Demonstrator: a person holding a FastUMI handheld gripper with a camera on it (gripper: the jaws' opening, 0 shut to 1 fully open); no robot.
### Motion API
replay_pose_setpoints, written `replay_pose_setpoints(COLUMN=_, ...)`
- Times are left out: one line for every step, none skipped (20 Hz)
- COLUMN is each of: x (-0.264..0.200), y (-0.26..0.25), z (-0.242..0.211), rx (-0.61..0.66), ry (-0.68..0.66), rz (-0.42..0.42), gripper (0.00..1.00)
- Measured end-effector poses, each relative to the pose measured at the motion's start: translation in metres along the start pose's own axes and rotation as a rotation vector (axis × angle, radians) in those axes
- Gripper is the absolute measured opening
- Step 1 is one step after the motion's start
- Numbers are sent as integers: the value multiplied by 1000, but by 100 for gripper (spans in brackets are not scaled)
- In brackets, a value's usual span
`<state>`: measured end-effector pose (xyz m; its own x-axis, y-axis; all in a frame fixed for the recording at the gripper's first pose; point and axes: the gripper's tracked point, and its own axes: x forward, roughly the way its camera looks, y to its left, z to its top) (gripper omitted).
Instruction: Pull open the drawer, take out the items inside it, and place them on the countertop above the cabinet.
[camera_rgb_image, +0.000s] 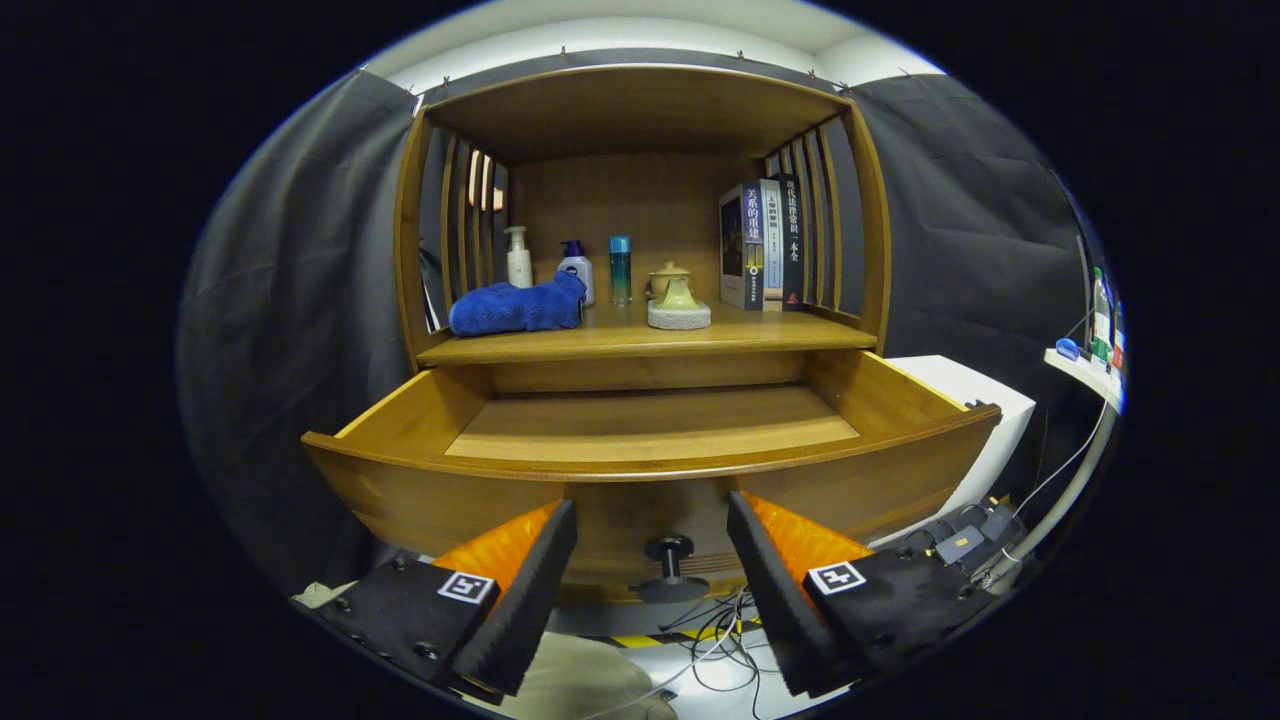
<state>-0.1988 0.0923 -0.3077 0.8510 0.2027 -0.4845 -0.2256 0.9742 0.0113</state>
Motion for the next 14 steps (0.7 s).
replay_pose_setpoints(x=0, y=0, z=0, rx=3, ry=-1, rz=0, gripper=98)
replay_pose_setpoints(x=0, y=0, z=0, rx=4, ry=-1, rz=1, gripper=98)
replay_pose_setpoints(x=0, y=1, z=1, rx=4, ry=-3, rz=0, gripper=98)
replay_pose_setpoints(x=0, y=0, z=1, rx=2, ry=-3, rz=1, gripper=98)
replay_pose_setpoints(x=1, y=-1, z=1, rx=3, ry=-5, rz=1, gripper=98)
replay_pose_setpoints(x=2, y=-1, z=2, rx=8, ry=-6, rz=2, gripper=99)
replay_pose_setpoints(x=3, y=-1, z=2, rx=11, ry=-8, rz=4, gripper=98)
replay_pose_setpoints(x=4, y=-1, z=3, rx=13, ry=-7, rz=6, gripper=99)
replay_pose_setpoints(x=6, y=-2, z=3, rx=18, ry=-7, rz=8, gripper=99)
replay_pose_setpoints(x=7, y=-2, z=3, rx=24, ry=-5, rz=7, gripper=98)
replay_pose_setpoints(x=10, y=-1, z=5, rx=30, ry=-5, rz=8, gripper=98)
replay_pose_setpoints(x=13, y=-1, z=5, rx=33, ry=-5, rz=7, gripper=98)
replay_pose_setpoints(x=16, y=-2, z=6, rx=37, ry=-7, rz=7, gripper=98)
replay_pose_setpoints(x=20, y=-1, z=7, rx=39, ry=-6, rz=8, gripper=98)
